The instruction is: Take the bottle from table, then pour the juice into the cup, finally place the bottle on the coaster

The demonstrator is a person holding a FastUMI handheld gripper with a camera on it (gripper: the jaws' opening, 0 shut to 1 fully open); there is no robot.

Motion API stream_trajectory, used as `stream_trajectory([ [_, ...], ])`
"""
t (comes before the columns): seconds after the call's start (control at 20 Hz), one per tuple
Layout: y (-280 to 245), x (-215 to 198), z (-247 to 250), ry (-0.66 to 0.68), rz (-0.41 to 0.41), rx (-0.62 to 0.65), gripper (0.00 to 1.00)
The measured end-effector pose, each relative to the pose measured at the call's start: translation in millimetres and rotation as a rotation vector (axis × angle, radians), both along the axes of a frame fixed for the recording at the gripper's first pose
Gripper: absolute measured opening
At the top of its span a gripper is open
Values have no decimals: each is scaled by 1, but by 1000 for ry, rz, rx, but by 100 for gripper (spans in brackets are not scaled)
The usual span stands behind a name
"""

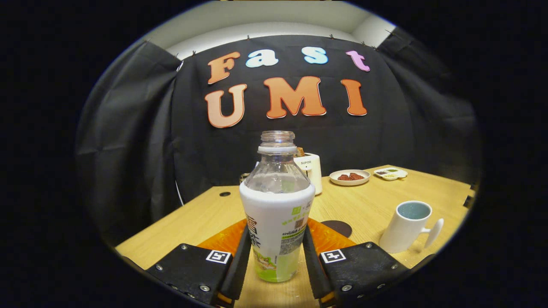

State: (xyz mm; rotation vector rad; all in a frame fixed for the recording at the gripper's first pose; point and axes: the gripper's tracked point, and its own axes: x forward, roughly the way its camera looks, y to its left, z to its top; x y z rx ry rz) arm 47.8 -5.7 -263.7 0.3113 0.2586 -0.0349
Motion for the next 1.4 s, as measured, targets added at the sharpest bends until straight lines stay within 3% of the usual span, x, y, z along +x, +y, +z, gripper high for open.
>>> stream_trajectory([
  [0.45,-23,20,5,-13,-76,480,62],
  [0.9,-44,31,-5,-20,-191,869,60],
  [1.4,-59,32,-1,-69,-292,1189,60],
])
